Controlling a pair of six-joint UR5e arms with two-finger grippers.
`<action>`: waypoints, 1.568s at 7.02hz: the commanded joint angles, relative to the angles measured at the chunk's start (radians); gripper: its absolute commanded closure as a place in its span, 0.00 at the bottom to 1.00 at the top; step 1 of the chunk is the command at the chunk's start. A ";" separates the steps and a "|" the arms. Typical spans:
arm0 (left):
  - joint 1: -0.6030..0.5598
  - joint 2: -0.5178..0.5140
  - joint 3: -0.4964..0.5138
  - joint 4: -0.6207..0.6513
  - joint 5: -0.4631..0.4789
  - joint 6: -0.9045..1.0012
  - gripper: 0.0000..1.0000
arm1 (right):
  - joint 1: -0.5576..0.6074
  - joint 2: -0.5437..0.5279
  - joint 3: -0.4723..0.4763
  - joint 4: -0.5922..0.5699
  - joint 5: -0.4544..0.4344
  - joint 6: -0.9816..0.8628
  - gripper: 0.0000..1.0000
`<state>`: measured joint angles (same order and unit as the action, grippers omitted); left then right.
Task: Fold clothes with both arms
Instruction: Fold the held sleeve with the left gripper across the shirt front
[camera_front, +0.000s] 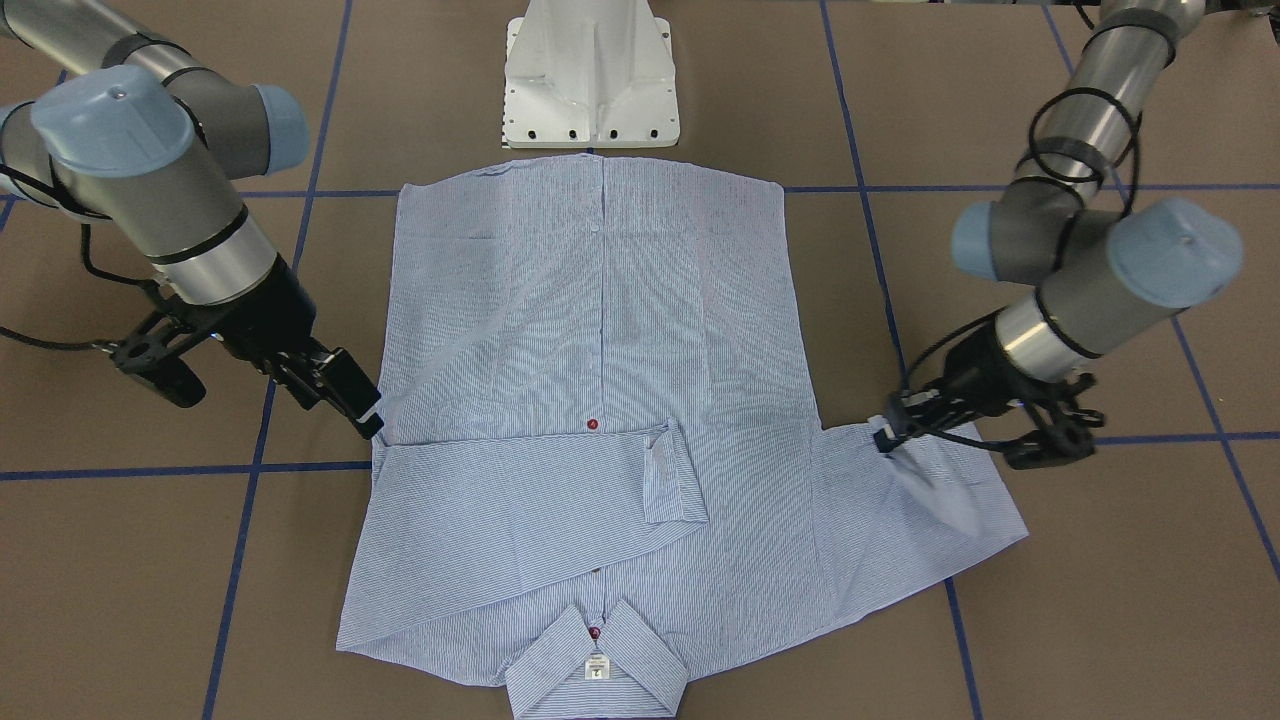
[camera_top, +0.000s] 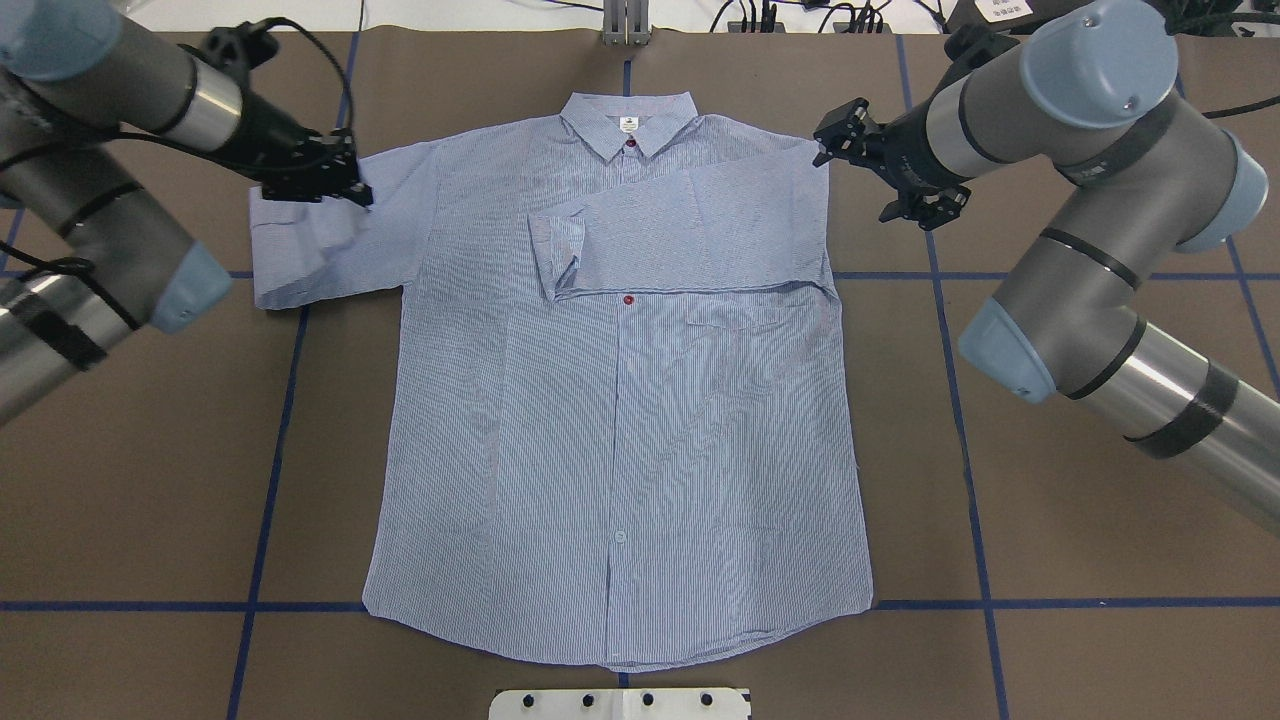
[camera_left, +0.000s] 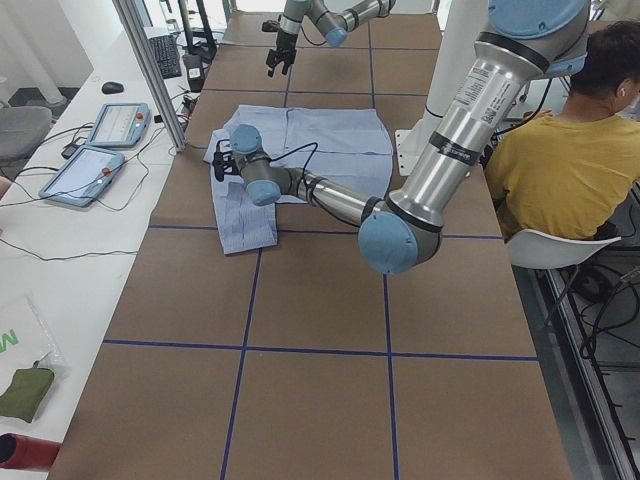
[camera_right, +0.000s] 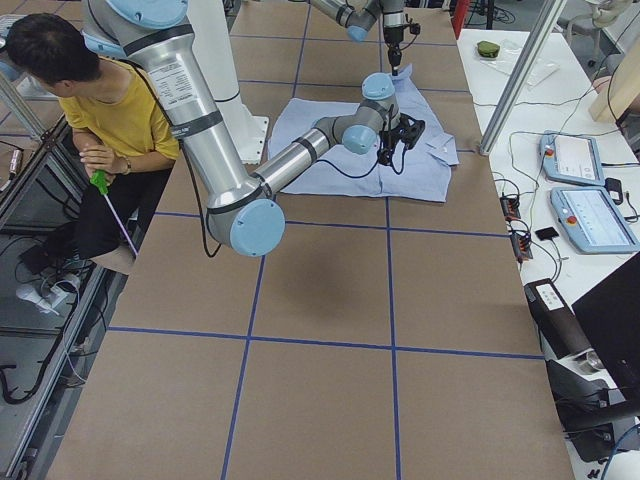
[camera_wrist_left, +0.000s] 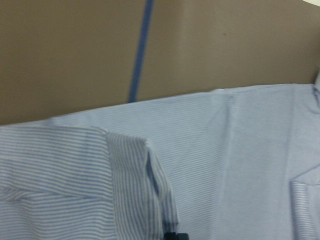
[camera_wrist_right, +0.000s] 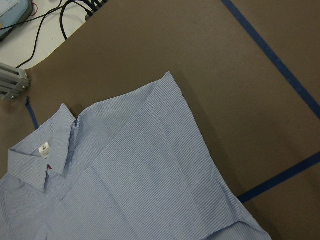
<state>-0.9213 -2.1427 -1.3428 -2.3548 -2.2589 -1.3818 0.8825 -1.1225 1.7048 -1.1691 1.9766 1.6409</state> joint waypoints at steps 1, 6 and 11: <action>0.189 -0.208 0.049 0.000 0.192 -0.220 1.00 | 0.021 -0.043 0.012 0.000 0.011 -0.056 0.00; 0.353 -0.410 0.191 0.000 0.412 -0.345 1.00 | 0.019 -0.076 0.004 0.003 -0.005 -0.115 0.00; 0.407 -0.410 0.191 -0.001 0.473 -0.341 0.50 | 0.021 -0.105 0.004 0.009 -0.007 -0.115 0.00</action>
<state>-0.5167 -2.5522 -1.1520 -2.3562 -1.7913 -1.7239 0.9034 -1.2188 1.7062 -1.1615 1.9708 1.5263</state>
